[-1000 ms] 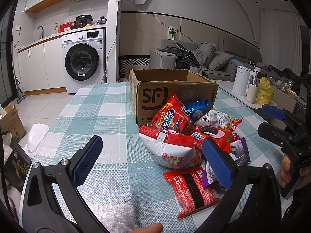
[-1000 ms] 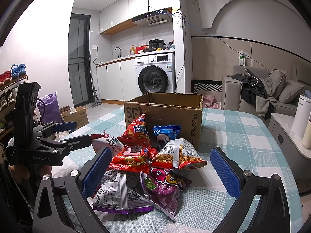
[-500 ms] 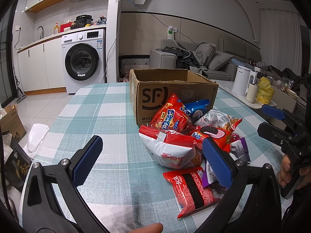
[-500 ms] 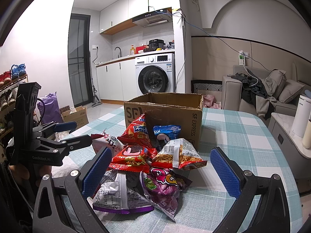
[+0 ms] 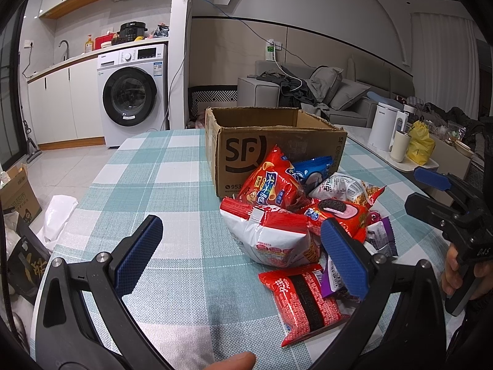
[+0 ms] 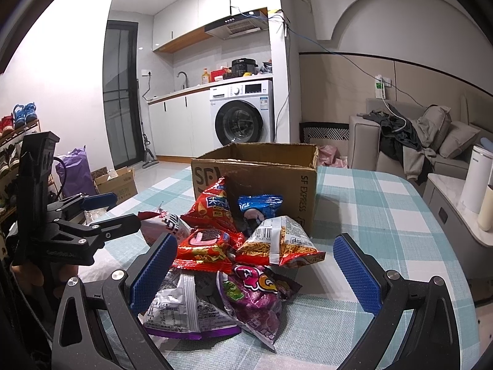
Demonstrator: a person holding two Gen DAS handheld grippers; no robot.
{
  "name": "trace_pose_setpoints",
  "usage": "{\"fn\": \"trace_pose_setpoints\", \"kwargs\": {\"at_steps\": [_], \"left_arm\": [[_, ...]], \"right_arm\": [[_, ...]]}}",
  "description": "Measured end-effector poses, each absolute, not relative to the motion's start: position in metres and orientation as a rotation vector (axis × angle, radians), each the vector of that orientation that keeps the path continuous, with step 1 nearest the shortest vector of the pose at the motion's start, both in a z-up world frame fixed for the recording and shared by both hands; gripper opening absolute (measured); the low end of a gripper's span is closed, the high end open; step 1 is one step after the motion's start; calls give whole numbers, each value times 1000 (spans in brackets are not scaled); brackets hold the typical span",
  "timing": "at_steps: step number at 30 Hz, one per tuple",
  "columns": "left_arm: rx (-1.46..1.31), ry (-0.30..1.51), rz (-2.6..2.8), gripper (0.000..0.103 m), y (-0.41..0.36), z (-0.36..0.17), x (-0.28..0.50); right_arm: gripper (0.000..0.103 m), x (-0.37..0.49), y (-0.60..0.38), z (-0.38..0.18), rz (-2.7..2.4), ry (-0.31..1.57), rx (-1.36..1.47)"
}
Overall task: Organize snacks
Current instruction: 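Grasp the white-and-red bag with the left tool while the right tool grasps the purple bag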
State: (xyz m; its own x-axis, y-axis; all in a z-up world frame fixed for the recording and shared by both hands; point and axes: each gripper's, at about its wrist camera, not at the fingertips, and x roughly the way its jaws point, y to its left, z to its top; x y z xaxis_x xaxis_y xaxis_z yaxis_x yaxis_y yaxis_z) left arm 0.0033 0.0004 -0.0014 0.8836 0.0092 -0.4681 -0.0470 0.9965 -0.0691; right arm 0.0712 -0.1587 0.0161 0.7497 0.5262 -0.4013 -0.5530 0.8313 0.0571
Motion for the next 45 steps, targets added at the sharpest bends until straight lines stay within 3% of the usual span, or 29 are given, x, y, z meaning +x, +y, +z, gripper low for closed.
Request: {"fn": "trace_pose_setpoints", "kwargs": {"at_steps": [18,38,45], "left_arm": [[-101,626,-31,102,-1,-7,31],[-166,802,-46,102,5,-35,88],[-195,839,-109,87,3,-41,101]], "right_arm": [[103,109,-162,-10,565,742,-17],[102,136,-154,-40,571,896,0],[93,138,-153,-41,601,909,2]]}}
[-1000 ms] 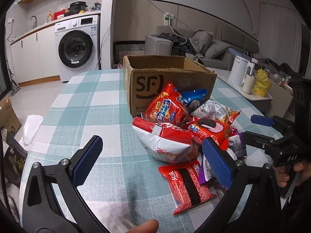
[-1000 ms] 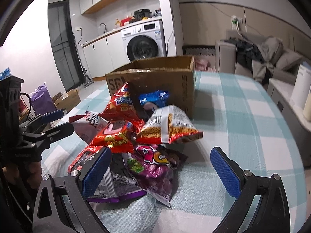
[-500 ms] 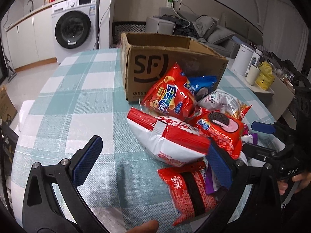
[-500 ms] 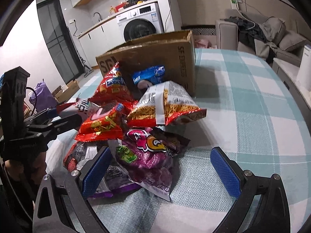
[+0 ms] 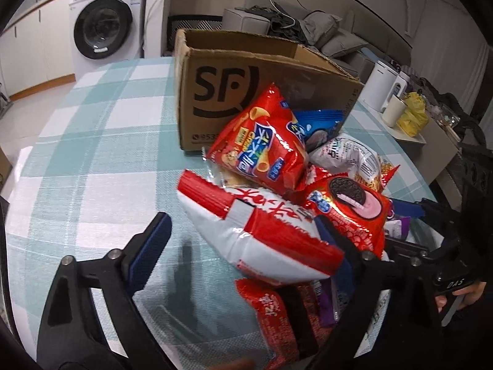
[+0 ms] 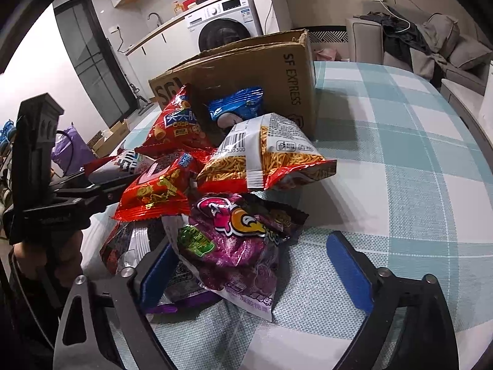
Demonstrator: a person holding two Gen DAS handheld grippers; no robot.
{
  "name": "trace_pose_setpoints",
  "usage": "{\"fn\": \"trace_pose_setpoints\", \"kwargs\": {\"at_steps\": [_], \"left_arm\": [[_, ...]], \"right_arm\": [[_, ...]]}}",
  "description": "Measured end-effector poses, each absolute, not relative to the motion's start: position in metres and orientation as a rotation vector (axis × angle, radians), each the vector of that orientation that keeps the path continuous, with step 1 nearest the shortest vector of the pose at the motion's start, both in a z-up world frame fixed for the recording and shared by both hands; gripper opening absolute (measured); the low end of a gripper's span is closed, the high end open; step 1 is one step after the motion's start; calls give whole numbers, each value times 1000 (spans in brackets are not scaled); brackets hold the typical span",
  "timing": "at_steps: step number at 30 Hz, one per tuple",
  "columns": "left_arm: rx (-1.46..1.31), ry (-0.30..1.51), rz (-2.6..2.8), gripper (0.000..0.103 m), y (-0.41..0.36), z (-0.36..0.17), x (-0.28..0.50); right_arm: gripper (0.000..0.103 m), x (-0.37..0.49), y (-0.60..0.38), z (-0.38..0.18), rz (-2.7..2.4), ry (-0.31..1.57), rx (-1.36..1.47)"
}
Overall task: Organize snacks
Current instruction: 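Grasp the white-and-red bag with the left tool while the right tool grasps the purple bag, then lift both held bags and carry them over the cardboard box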
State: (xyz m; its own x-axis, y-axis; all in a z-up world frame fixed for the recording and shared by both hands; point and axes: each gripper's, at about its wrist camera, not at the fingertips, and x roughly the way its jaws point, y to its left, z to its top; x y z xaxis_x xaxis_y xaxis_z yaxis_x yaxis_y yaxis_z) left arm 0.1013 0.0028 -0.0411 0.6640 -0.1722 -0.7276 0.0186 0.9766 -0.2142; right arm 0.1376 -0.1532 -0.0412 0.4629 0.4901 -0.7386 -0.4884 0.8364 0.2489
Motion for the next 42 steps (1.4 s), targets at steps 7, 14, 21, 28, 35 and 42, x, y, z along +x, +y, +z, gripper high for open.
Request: {"fn": "trace_pose_setpoints", "kwargs": {"at_steps": [7,14,21,28,35,42], "left_arm": [[-266,856,-179,66,6,-47,108],[-275,826,-175,58,6,-46,103],[-282,802,-168,52,9,-42,90],[-278,756,-159,49,15,-36,75],[-283,711,-149,49,21,-22,63],[-267,678,-144,49,17,-3,54]], "right_arm": [[71,134,-154,-43,650,919,28],[57,130,-156,-42,654,914,25],[53,119,-160,-36,649,882,29],[50,107,-167,-31,647,865,45],[50,98,-178,-26,638,847,80],[50,89,-186,-13,652,807,114]]}}
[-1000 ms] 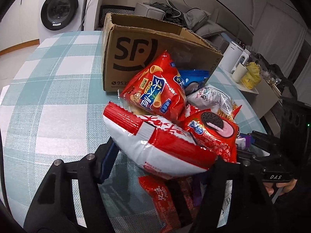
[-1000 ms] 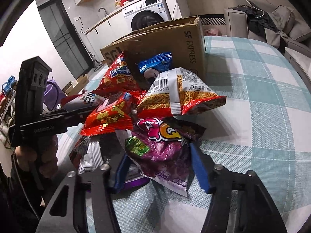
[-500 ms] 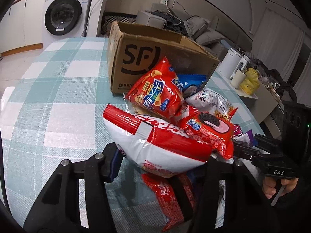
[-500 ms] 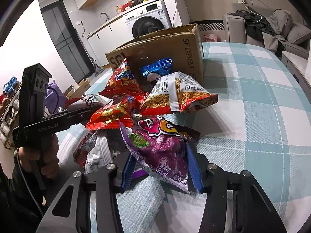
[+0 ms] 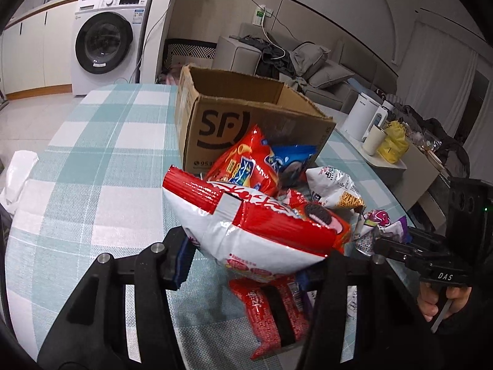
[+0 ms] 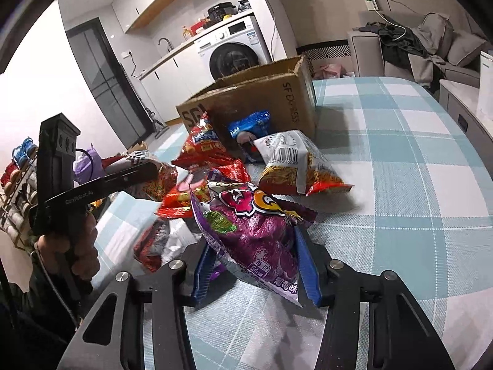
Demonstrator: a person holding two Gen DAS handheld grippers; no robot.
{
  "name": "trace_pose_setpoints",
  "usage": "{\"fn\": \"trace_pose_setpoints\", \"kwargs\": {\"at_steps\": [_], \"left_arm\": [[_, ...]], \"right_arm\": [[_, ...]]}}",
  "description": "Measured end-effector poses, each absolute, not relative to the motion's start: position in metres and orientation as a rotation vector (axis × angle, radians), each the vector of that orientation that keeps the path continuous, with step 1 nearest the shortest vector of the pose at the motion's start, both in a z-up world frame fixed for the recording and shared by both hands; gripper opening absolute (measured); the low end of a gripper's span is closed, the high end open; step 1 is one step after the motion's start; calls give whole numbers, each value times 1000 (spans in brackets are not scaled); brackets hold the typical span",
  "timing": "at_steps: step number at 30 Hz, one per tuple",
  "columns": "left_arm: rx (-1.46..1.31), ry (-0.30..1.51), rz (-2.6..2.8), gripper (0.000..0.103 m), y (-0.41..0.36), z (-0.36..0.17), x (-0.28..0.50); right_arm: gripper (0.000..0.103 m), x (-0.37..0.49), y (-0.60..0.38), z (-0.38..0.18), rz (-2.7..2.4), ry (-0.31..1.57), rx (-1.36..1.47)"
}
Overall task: Organize snacks
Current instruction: 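Lift both held bags and carry them over the cardboard box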
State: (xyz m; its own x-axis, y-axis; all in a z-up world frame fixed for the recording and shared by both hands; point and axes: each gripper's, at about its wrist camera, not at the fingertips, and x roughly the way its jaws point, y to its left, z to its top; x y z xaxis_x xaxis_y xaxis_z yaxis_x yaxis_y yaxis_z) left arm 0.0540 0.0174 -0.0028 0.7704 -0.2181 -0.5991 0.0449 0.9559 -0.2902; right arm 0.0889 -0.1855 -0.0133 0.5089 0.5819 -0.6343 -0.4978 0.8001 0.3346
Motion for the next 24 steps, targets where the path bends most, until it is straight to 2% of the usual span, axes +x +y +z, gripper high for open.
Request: {"fn": "trace_pose_setpoints", "kwargs": {"at_steps": [24], "left_arm": [[-211,574,-122,49,7,71,65]], "right_arm": [[50,111,-179,61,685,637,155]]}}
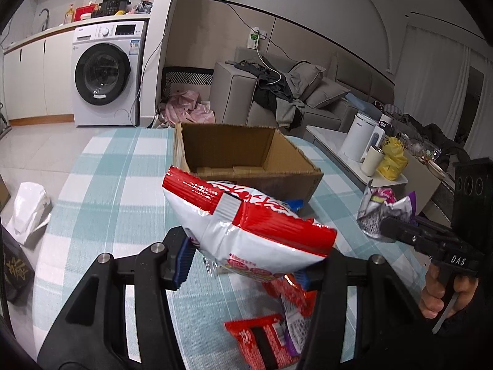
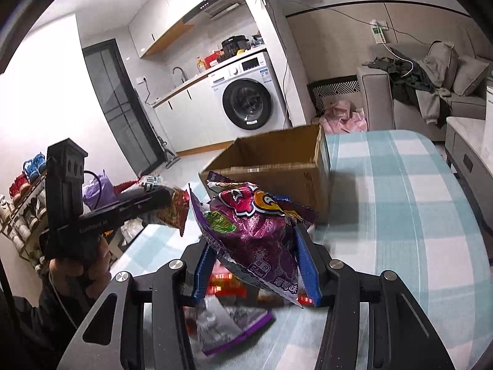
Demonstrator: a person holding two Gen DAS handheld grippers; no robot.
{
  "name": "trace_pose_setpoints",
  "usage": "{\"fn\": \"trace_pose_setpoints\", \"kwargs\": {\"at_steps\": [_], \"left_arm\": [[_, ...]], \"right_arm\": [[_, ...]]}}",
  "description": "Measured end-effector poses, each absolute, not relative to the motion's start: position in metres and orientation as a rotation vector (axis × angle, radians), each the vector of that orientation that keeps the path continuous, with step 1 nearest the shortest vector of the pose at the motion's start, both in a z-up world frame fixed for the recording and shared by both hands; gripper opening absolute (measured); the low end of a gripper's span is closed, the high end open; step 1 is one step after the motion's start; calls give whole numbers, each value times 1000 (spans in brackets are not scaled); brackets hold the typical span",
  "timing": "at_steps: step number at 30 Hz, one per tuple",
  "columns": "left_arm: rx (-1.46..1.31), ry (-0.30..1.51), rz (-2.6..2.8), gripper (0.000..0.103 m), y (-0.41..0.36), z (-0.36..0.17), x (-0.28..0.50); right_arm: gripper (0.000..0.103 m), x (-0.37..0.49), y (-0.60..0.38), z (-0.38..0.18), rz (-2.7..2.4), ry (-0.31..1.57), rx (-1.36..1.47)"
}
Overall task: Organize snacks
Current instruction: 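Lift both held bags and carry them over the cardboard box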
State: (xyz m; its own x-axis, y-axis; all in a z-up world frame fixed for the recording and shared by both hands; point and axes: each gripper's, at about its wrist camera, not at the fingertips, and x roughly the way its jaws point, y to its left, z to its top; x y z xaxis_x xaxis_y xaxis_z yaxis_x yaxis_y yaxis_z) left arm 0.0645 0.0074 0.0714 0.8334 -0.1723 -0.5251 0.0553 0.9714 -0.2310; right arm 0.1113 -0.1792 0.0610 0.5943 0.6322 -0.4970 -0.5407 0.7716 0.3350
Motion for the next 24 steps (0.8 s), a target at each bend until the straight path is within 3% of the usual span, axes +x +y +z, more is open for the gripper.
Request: {"fn": "trace_pose_setpoints", "kwargs": {"at_steps": [24], "left_arm": [[-163,570,-87,49,3,114,151]], "right_arm": [[50,186,-160,107,691,599,199]]}}
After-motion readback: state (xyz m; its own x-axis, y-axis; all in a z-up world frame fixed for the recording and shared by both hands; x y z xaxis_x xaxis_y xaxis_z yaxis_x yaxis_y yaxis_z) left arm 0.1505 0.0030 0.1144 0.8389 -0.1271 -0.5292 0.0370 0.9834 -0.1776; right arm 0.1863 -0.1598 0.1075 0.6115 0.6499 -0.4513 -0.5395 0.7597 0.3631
